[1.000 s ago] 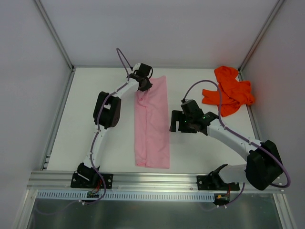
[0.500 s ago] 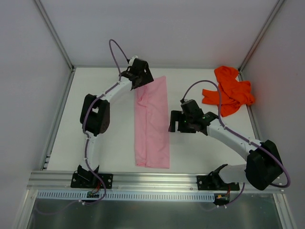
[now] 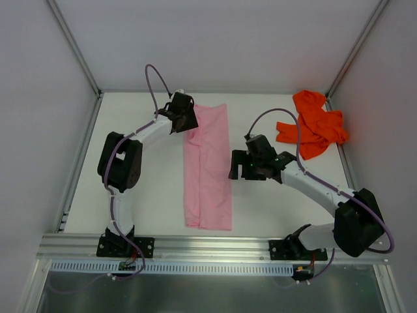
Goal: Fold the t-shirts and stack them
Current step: Grab the bottom of the folded rectangular tshirt with both arms
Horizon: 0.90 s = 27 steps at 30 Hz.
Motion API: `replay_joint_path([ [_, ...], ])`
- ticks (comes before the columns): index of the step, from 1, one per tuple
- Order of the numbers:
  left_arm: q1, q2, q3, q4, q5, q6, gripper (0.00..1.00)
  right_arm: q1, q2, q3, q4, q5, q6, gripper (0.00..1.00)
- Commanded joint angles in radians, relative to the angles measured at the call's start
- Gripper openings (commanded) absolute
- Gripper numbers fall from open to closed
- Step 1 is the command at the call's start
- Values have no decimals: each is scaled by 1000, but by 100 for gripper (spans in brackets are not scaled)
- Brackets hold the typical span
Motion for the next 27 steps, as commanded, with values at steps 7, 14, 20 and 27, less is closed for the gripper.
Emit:
replay_joint_path([
  [7, 19, 71, -36, -1, 106, 43, 46, 5, -41, 4, -13, 16, 4, 86],
  [14, 1, 100, -26, 35, 183, 62, 45, 5, -22, 16, -12, 16, 1, 86],
  [20, -25, 123, 7, 19, 192, 71, 41, 6, -5, 18, -4, 10, 3, 86],
  [27, -48, 138, 10, -10, 197, 65, 43, 6, 5, 19, 1, 10, 3, 86],
])
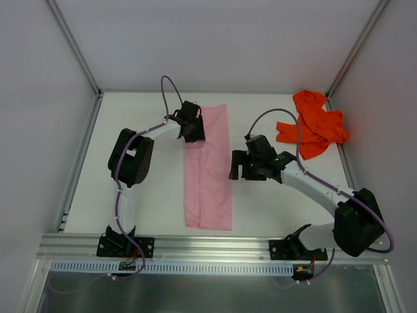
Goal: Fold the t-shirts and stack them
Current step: Grab the bottom of the folded rectangular tshirt with both arms
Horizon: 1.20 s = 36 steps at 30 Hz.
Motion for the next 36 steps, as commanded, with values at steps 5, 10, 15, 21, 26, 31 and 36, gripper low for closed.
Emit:
replay_joint_path([
  [5, -39, -21, 21, -74, -59, 8, 52, 5, 15, 19, 15, -2, 3, 86],
  [10, -39, -55, 21, -124, -143, -4, 59, 5, 17, 21, 20, -5, 5, 86],
  [15, -39, -118, -10, -120, -171, -13, 62, 6, 17, 21, 21, -9, 8, 86],
  [21, -40, -146, -18, -123, -126, -27, 62, 5, 15, 24, 29, -12, 11, 85],
  [26, -40, -212, -31, -131, -151, -10, 63, 6, -2, 13, 26, -8, 11, 86],
  [31, -22, -346, -45, -195, -139, 25, 66, 5, -43, -8, 21, -15, -7, 86],
  [36, -8, -584, -255, -224, -68, 40, 75, 6, -152, -109, 40, -69, -24, 86],
])
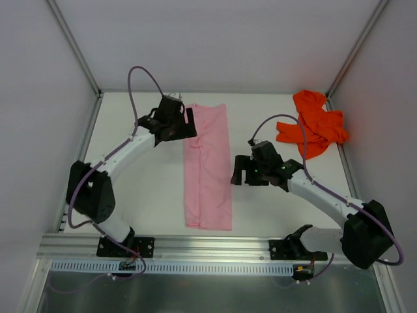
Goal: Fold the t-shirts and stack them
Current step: Grab the bottom of the folded rectangular tshirt with both arms
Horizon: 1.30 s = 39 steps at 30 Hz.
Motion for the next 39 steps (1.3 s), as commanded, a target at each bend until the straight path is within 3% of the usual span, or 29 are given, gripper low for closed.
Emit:
replay_joint_path([
  [1, 16, -224, -137, -52, 79, 10, 75, 5, -124, -84, 12, -57, -7, 86],
  [5, 16, -375, -356, -44, 289, -80, 75, 6, -219, -184, 19, -114, 68, 86],
  [8, 13, -491, -543, -18, 369, -166, 75, 6, -285, -259, 16, -150, 147, 85],
  [12, 5, -631, -735, -12, 429, -229, 75, 44, -376, -349, 12, -154, 230, 84],
  [20, -64, -722, -1007, 146, 495, -367, 71, 150, -439, -467, 42, -137, 369, 81],
  [28, -184, -755, -1082, 160, 447, -453, 69, 282, -364, -491, 87, -49, 467, 76],
  [39, -221, -728, -1154, 304, 446, -496, 65, 385, -260, -544, 248, -19, 573, 62],
])
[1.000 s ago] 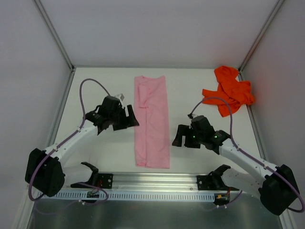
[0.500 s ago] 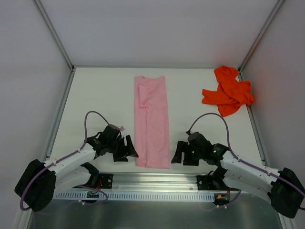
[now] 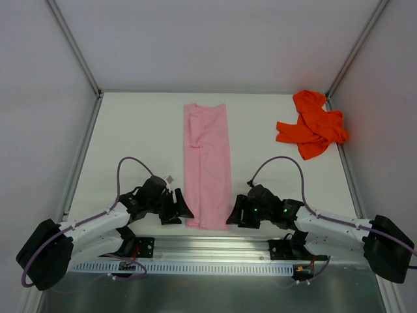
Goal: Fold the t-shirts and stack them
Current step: Grab the bottom of the folded rectangular tshirt with both arms
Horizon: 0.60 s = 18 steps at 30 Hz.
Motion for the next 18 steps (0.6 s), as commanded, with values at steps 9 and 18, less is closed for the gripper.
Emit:
replay_joint_path([
  [9, -87, 99, -27, 29, -64, -35, 51, 86, 94, -21, -16, 99, 92, 52],
  [18, -87, 102, -59, 47, -75, -35, 23, 89, 140, -30, 35, 103, 106, 29],
])
